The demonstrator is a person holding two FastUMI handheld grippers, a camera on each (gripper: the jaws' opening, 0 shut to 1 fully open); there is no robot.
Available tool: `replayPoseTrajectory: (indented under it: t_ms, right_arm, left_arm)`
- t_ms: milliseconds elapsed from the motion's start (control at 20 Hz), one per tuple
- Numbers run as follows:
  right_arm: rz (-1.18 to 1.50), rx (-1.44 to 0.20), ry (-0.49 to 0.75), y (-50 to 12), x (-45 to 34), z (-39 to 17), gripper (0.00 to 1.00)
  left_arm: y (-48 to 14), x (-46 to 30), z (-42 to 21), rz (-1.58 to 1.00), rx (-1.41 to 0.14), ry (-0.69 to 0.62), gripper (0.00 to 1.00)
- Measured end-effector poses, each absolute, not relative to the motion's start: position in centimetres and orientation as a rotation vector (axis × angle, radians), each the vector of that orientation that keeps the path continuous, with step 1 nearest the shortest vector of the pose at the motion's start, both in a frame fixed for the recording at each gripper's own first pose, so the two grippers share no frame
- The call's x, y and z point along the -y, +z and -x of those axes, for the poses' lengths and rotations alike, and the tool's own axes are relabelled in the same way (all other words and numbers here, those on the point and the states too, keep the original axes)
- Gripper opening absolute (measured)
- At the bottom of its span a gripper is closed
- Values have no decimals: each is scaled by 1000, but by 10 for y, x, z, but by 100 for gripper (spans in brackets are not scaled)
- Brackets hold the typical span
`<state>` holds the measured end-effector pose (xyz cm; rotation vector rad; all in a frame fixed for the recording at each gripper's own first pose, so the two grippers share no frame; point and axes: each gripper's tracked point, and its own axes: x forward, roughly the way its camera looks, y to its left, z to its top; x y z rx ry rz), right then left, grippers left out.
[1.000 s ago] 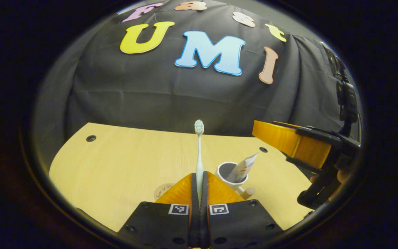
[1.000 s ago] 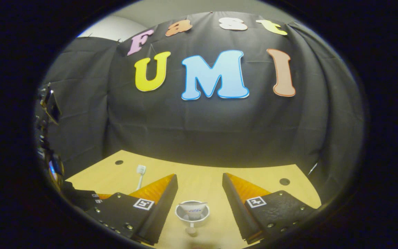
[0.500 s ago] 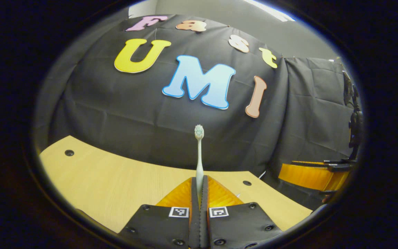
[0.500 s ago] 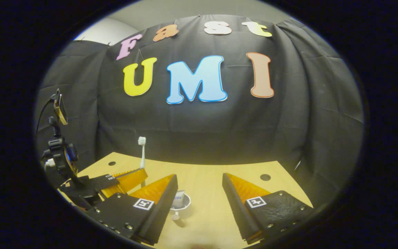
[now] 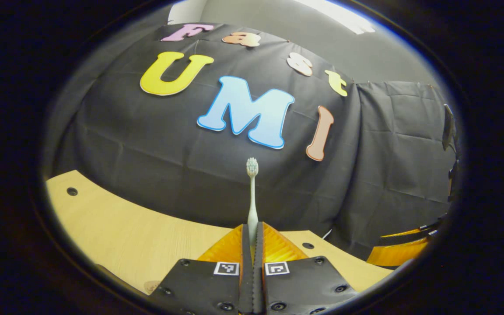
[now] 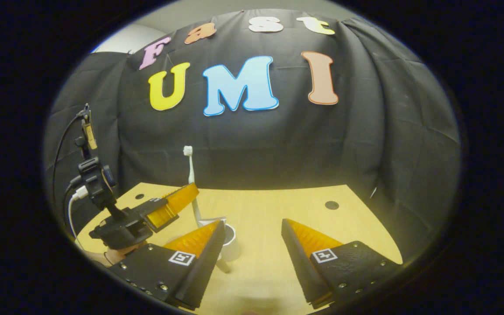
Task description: Put the toothbrush and toothpaste on the desktop into the cup, then pick up the cup and place it on the coaster on the desktop.
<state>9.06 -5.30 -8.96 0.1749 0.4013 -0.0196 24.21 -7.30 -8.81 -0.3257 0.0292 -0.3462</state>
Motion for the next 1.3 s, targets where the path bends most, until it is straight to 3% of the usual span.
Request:
replayPoseTrajectory:
  t_ms: [300,700,750,850,900,950,1050,1100,1200,1300]
  right_arm:
    - [-182,-443,3,-103,44,-93,82]
    - [-214,-473,20,-106,40,-96,82]
    - [-214,-475,23,-106,39,-96,82]
    - [-213,-482,29,-107,35,-96,82]
    - [-215,-485,33,-107,33,-97,82]
    - [-215,-489,38,-108,30,-98,82]
    - [-211,-495,51,-109,24,-101,82]
    - [-207,-501,56,-110,22,-102,82]
    - [-199,-513,61,-111,18,-105,82]
    - [-202,-534,67,-115,14,-108,82]
  left_arm:
    - [-120,93,-240,265,-93,-370,8]
    - [-127,89,-238,232,-121,-361,17]
    - [-127,89,-237,232,-124,-364,14]
    - [-130,88,-233,220,-141,-374,36]
    - [-131,88,-232,214,-153,-377,34]
    - [-134,86,-229,214,-162,-378,48]
    - [-131,80,-224,219,-167,-369,54]
    - [-128,76,-222,221,-163,-365,65]
    - [-121,66,-217,217,-150,-344,66]
    - [-115,56,-212,210,-142,-327,77]
